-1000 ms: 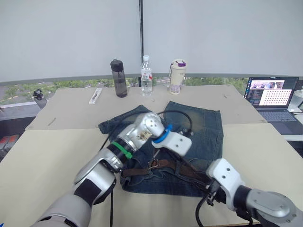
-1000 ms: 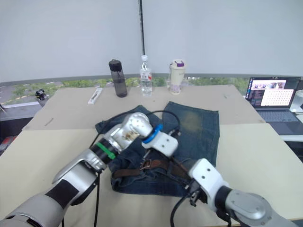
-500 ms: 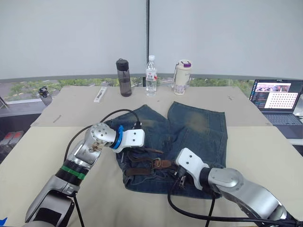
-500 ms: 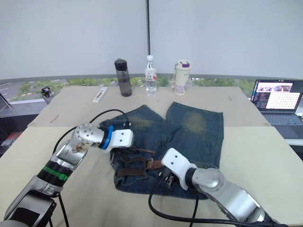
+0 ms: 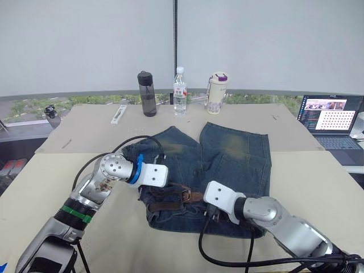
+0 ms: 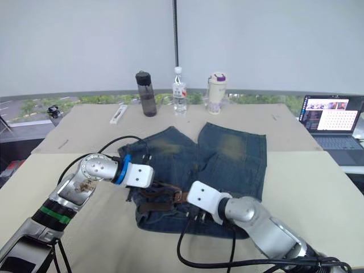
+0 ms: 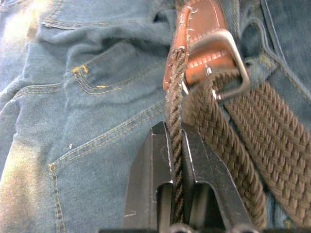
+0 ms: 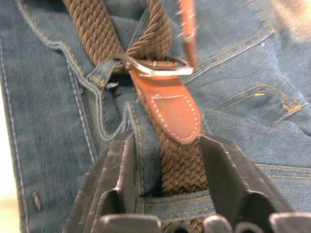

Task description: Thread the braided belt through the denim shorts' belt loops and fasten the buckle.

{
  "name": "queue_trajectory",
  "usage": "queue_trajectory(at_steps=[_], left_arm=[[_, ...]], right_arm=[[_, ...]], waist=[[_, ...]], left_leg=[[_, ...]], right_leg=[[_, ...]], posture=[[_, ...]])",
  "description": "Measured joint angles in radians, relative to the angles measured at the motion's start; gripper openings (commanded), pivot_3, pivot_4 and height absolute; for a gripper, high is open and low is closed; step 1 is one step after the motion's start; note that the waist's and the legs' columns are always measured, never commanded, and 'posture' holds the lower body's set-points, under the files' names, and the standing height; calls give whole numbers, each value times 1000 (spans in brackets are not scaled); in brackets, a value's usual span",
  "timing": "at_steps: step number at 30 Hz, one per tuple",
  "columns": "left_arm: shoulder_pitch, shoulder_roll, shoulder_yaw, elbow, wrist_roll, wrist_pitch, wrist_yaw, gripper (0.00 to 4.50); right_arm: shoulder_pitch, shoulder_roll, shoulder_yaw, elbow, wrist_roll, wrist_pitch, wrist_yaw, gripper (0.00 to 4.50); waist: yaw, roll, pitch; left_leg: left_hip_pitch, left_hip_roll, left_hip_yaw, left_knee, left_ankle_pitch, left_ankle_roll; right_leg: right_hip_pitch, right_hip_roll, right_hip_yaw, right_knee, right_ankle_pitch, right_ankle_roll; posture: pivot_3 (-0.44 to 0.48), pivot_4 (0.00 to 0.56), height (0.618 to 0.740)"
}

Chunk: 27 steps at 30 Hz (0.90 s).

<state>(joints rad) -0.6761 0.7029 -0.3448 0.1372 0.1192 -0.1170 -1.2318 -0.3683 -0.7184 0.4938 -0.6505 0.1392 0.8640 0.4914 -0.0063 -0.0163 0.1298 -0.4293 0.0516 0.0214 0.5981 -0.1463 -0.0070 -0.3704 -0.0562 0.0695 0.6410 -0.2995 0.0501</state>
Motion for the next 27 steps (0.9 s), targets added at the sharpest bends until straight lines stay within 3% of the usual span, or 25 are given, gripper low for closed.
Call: queue_trajectory(at_steps=[3, 4, 9, 17, 25, 27], left_arm=[[-37, 0, -17, 57, 31, -96, 0, 0], [-56, 0, -28, 82, 42, -126, 0, 0], [-137, -3, -49, 207, 86, -257, 2, 0], [-157, -55, -94, 272, 124, -365, 0, 0], [-96, -144, -103, 183, 110, -240, 6, 0], [-58, -145, -94, 146, 91, -178, 2, 0]], right_arm=[[11, 37, -25, -4, 5, 17, 2, 141], [18, 45, -41, -11, 11, 21, 2, 27], [47, 81, -98, -34, 44, 63, 8, 27], [56, 127, -134, -34, 62, 91, 3, 27], [82, 161, -160, -34, 82, 104, -1, 27], [106, 164, -174, -35, 97, 105, 6, 675]], waist=[[0, 0, 0], [2, 0, 0], [1, 0, 0], [-2, 0, 0], [-6, 0, 0], [-7, 0, 0]], left_leg=[[0, 0, 0, 0, 0, 0], [0, 0, 0, 0, 0, 0], [0, 0, 0, 0, 0, 0], [0, 0, 0, 1, 0, 0], [0, 0, 0, 1, 0, 0], [1, 0, 0, 1, 0, 0]], right_leg=[[0, 0, 0, 0, 0, 0], [0, 0, 0, 0, 0, 0], [0, 0, 0, 1, 0, 0], [0, 0, 0, 1, 0, 0], [1, 0, 0, 2, 0, 1], [1, 0, 0, 3, -1, 1]], posture=[[0, 150, 740], [0, 150, 740], [0, 150, 740], [0, 150, 740], [0, 150, 740], [0, 150, 740]])
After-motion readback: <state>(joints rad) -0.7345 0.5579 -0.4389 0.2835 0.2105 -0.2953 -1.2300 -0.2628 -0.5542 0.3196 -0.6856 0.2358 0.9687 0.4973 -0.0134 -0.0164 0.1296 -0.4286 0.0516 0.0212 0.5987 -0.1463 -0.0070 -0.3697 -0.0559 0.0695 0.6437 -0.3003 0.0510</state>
